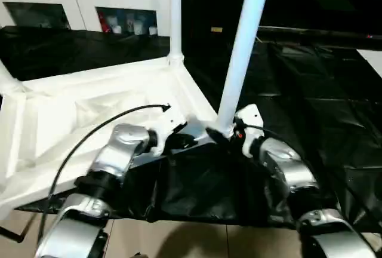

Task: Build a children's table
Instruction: Rotate leg to tighten

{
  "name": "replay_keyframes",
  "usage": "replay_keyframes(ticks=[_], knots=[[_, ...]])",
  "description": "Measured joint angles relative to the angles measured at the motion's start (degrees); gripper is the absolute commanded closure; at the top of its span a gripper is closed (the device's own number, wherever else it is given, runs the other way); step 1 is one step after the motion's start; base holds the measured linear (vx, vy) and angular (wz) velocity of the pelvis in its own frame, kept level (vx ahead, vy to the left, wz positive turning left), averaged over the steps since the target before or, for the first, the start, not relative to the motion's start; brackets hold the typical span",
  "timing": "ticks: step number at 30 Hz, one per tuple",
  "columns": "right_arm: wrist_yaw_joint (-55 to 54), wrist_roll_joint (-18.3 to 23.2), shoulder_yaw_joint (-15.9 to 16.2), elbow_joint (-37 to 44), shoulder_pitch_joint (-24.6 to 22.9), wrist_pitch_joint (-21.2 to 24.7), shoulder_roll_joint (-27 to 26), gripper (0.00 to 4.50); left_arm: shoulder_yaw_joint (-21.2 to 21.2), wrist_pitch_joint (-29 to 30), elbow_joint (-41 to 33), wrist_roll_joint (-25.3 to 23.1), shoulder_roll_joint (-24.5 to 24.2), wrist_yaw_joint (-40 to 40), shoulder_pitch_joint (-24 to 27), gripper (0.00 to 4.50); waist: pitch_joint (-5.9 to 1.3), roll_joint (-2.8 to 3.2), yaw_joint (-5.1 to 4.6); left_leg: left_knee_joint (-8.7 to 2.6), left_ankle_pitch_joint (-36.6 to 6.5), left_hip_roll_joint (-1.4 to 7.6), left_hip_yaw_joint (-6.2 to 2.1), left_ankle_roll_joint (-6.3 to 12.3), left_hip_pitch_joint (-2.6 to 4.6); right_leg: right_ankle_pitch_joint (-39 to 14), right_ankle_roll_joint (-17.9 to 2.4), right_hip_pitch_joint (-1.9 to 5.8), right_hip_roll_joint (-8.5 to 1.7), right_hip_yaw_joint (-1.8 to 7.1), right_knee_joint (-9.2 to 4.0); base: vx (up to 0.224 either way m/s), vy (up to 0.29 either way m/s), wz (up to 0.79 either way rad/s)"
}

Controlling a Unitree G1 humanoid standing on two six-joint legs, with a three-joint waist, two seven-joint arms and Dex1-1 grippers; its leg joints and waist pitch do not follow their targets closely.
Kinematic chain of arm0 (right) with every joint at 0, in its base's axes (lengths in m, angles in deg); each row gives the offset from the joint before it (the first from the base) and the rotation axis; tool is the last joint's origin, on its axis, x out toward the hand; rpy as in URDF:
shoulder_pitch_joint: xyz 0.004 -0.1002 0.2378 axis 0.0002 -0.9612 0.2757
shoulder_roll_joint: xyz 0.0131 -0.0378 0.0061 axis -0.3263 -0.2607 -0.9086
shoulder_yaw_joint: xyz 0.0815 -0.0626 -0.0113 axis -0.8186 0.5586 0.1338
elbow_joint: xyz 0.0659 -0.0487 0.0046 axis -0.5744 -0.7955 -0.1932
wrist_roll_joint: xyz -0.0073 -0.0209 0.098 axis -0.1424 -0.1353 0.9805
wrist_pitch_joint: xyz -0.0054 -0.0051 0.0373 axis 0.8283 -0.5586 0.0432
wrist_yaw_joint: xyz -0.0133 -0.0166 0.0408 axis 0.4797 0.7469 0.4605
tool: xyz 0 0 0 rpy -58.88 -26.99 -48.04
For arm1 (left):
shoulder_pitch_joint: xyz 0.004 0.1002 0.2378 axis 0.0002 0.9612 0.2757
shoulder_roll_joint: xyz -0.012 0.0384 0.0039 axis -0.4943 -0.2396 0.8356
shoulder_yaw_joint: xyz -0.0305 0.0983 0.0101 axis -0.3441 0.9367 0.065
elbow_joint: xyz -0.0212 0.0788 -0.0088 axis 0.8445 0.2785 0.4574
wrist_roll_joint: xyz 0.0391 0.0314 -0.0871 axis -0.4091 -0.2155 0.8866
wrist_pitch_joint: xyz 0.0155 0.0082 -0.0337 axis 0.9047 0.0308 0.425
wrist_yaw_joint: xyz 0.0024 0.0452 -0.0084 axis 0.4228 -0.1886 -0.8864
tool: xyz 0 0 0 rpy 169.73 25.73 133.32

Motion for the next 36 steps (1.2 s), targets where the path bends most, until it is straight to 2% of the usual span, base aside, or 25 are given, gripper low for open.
replay_keyframes(ticks=[4,8,20,31,34,36], knots=[[10.0,0.3,2.5,2.0,-0.8,-0.8,3.3,0.64,0.9,-1.5,0.0,0.8,-2.3,-6.1,0.3,4.5,0.08,-0.17,0.2,0.11,0.0,-0.01,0.0,0.0,-0.02,0.0,0.0,0.03,-0.03,0.01,0.0,0.0,0.0,0.0],[20.0,2.2,3.9,3.9,-1.5,0.2,5.3,0.97,2.5,-1.9,-0.3,2.2,-4.1,-12.3,0.3,4.5,0.12,-0.17,1.19,0.18,0.0,-0.03,0.03,0.0,-0.1,0.0,-0.1,0.03,-0.08,0.02,-0.02,0.0,0.0,0.0],[29.1,3.3,6.1,7.3,-2.1,2.9,7.7,1.82,4.0,-1.9,-0.9,3.1,-6.0,-19.0,0.5,4.5,0.19,-0.01,1.6,0.2,0.0,-0.02,0.02,-0.01,-0.12,0.0,-0.1,0.03,-0.08,0.0,0.0,0.0,0.0,0.0],[26.6,3.2,5.6,8.5,-3.3,3.5,7.2,1.87,3.8,-2.4,-1.0,3.3,-5.8,-17.2,1.1,4.5,0.18,0.0,1.61,0.35,0.0,0.0,0.02,-0.01,-0.06,0.1,-0.1,0.06,-0.08,0.01,0.11,0.0,0.0,0.0],[20.1,2.3,4.0,7.5,-3.3,3.6,5.3,1.87,2.7,-2.5,-0.9,2.8,-5.2,-13.1,1.5,4.5,0.18,0.0,1.21,0.49,0.0,-0.01,-0.01,-0.02,0.05,0.1,-0.1,0.15,-0.08,0.03,0.14,0.0,0.0,0.0],[13.6,1.8,2.4,5.8,-2.8,3.6,3.1,1.87,1.8,-2.4,-0.6,2.5,-4.4,-9.3,1.5,4.5,0.17,0.01,0.49,0.54,0.0,-0.03,-0.01,-0.02,0.08,0.1,0.0,0.15,-0.08,0.07,0.12,0.0,0.0,0.0]])
